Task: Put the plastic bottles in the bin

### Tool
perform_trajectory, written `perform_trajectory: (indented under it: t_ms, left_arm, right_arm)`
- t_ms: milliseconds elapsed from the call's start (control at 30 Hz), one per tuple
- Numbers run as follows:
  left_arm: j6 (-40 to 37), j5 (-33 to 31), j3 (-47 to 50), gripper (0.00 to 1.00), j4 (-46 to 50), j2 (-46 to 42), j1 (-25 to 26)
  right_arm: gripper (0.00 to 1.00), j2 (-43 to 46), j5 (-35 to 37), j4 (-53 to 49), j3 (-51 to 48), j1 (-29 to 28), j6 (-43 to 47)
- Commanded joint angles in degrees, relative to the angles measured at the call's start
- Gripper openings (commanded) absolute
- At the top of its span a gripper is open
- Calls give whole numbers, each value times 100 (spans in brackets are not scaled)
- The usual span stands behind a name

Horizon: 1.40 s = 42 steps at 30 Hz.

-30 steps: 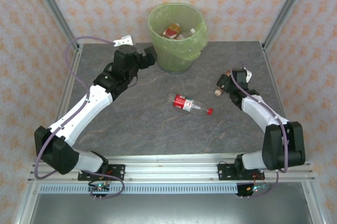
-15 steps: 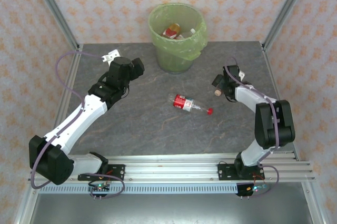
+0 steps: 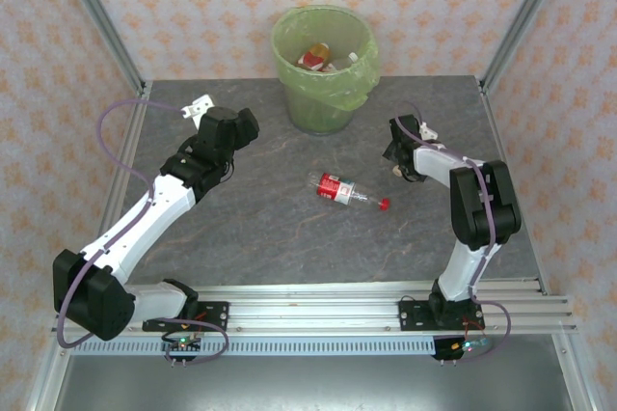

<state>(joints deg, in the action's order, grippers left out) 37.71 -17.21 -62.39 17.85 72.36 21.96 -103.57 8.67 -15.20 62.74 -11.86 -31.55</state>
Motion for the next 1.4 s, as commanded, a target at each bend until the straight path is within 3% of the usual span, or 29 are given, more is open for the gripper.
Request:
perform_trajectory:
  t_ms: [0,333,833,1367]
  left_arm:
    - [72,-265,-67,100,236,-35,-65]
    - [105,-217,-109,100,281,76,-70]
    - [153,-195,-134,100,377,149,-77]
    - [166,-277,-30,100,446,55,-78]
  right_arm:
    - [82,-18,383,216,-113,-27,-290]
    - [69,-298,139,419,-144,-31,-194]
    - [64,-538,223,510,-101,-104,-117]
    - [35,-263,337,872,-470,-113,-93]
